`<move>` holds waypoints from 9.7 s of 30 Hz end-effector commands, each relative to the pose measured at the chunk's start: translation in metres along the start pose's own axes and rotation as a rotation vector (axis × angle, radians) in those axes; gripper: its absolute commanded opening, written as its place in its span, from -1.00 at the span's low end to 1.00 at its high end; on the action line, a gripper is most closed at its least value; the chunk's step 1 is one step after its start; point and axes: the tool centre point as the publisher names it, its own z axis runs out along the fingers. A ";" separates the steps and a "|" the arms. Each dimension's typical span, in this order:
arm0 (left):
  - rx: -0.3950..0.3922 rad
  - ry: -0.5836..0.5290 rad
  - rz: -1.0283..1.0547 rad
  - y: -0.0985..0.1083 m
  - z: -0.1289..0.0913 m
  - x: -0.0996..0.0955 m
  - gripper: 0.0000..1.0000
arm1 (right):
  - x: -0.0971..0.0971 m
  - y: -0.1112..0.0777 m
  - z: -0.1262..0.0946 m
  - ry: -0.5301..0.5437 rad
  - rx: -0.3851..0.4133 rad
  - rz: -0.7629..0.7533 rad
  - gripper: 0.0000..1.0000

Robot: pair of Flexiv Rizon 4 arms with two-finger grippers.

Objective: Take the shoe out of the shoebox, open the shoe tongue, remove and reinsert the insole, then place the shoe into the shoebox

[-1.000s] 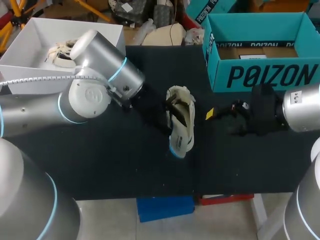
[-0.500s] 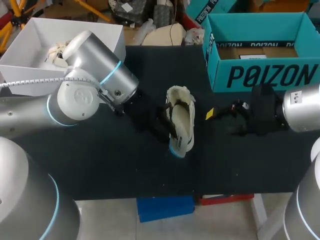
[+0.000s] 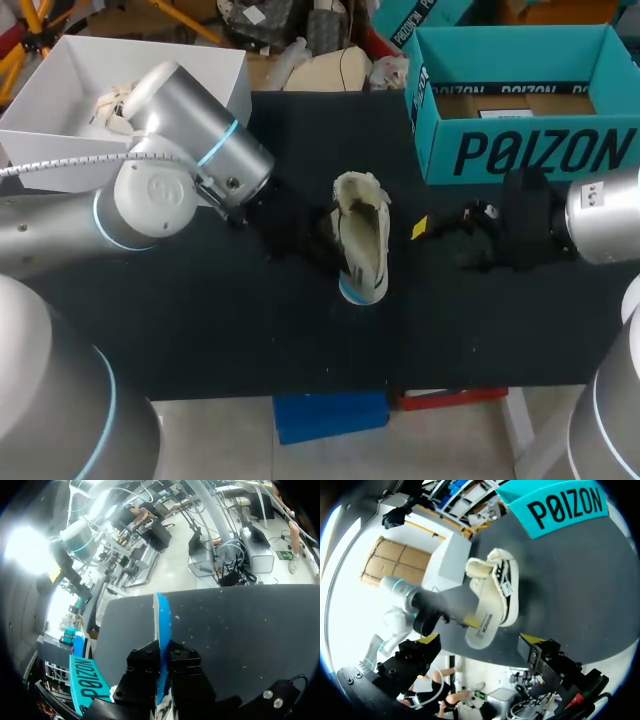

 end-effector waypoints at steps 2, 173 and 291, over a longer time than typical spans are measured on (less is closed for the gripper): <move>-0.003 -0.002 0.004 0.020 0.009 -0.003 -1.00 | 0.000 0.000 -0.002 0.000 0.002 0.000 1.00; -0.562 -0.493 -0.383 0.085 -0.138 -0.065 -1.00 | 0.000 0.000 -0.002 0.000 0.002 0.000 1.00; -0.564 -0.051 -0.466 0.111 -0.035 -0.038 -1.00 | 0.000 0.000 -0.002 0.000 0.002 0.000 1.00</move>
